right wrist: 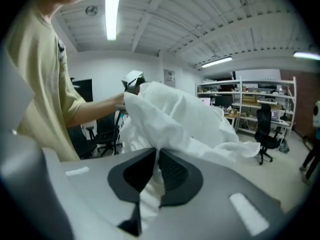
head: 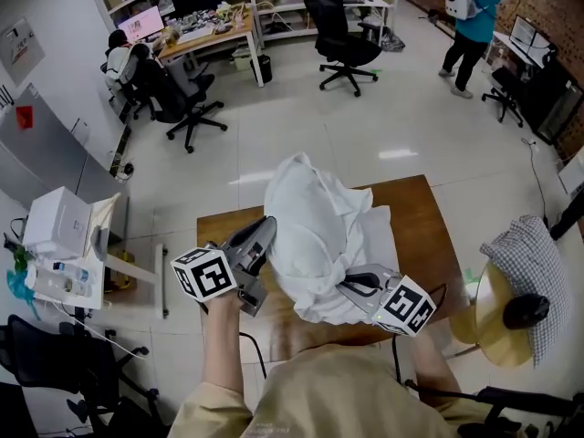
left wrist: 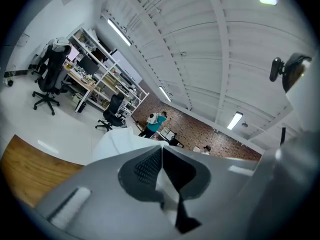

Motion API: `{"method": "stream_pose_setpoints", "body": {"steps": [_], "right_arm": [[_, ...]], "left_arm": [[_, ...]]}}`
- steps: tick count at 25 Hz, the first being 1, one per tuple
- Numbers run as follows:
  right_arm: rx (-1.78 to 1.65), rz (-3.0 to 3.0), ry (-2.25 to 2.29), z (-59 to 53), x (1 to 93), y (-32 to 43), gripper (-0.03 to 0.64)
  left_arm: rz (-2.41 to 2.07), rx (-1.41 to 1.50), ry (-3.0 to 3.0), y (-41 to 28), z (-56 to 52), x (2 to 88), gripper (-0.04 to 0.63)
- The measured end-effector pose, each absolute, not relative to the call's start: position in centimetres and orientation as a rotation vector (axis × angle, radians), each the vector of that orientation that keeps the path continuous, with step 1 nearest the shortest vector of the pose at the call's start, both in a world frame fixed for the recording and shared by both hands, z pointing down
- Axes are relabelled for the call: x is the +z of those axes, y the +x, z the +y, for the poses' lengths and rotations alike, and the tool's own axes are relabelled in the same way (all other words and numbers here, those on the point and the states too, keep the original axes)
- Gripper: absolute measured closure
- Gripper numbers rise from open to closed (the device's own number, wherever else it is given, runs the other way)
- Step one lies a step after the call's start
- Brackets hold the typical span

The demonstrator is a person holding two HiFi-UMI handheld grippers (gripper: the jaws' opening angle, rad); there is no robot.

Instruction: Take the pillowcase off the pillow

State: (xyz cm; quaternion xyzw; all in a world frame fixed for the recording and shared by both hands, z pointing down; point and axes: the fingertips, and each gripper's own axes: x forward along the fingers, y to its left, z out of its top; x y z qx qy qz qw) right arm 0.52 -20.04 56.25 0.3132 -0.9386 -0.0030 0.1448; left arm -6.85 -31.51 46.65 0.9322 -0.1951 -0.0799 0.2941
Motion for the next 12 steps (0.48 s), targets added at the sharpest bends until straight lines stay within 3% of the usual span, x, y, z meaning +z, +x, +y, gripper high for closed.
{"method": "stream_pose_setpoints", "body": {"steps": [7, 10, 12], "right_arm": [[0.151, -2.501, 0.890, -19.3, 69.3, 1.6, 0.601], [0.202, -2.743, 0.792, -17.1, 64.9, 2.4, 0.590], [0.139, -2.972, 0.812, -16.0, 57.2, 5.4, 0.516]], "left_arm": [[-0.446, -0.223, 2.427, -6.4, -31.5, 47.5, 0.586], [-0.384, -0.217, 2.468, -5.8, -30.0, 47.7, 0.586], [-0.316, -0.234, 2.492, -6.1, -28.5, 46.5, 0.586]]}}
